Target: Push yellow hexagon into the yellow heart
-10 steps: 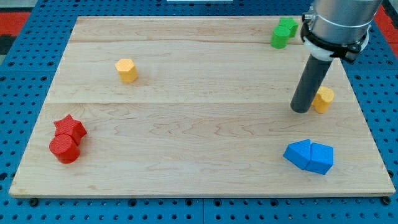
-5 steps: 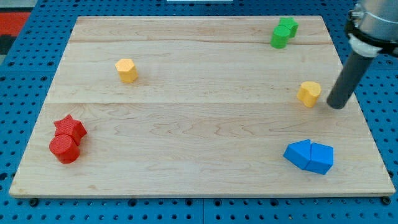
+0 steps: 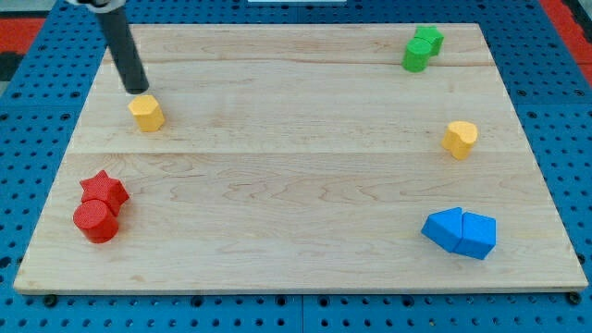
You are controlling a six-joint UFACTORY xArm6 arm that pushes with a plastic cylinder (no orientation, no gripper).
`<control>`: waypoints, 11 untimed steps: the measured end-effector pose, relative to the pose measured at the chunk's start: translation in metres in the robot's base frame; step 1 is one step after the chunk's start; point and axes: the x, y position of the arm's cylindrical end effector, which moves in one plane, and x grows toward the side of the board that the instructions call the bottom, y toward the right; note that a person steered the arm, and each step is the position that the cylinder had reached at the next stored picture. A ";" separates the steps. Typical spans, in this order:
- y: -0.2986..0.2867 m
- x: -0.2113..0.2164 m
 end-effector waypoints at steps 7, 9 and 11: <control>0.211 0.078; 0.298 0.061; 0.368 0.062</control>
